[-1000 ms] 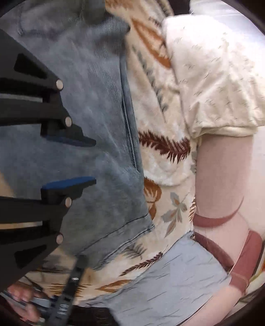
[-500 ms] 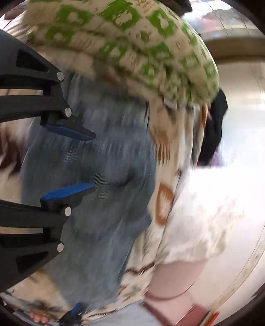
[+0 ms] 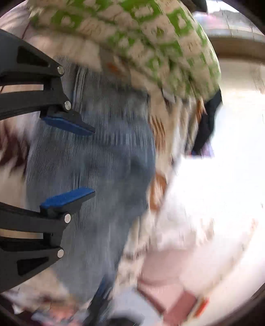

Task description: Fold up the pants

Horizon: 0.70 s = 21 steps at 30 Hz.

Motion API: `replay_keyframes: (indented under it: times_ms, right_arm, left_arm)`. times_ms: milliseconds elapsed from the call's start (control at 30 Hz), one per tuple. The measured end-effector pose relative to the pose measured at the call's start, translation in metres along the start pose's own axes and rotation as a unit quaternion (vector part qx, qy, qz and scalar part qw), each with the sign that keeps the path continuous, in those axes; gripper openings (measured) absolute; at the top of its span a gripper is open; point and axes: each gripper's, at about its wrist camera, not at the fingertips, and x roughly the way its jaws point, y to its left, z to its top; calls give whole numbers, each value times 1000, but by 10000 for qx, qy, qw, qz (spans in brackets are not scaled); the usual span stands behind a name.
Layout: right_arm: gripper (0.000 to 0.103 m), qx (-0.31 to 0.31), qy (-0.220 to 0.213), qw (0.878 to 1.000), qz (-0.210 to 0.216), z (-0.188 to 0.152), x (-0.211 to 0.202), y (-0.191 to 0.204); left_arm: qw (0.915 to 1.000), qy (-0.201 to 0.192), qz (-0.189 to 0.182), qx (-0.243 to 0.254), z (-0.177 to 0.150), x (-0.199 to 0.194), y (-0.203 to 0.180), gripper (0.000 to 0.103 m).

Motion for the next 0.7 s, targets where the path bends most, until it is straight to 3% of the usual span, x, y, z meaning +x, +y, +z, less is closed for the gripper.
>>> replay_keyframes:
  times_ms: [133,300,367,500,600,700]
  right_arm:
    - [29,-181,334,9985,391,57,50,39]
    - [37,-471,888,9942,370,98,110,74]
    - [42,-593,1049,9923,288,102,129,82]
    - [43,-779,1326,9880,125,109,162,90]
    - [43,-882,1457,9854,66,114,176,92]
    - [43,-978,1726,9801,53,113,190,93]
  left_arm:
    - [9985,-126,-443,285,-5,3,-28,61]
    - [9996,275,29,2,-5,37,-1,61]
    - [9982,571,189,20,-7,49,5,61]
    - [9977,635,-42,221,-11,42,0,67]
    - [9927,992,240,635,-18,59,-2,67]
    - [9900,1080,307,853,-17,67,-4,69]
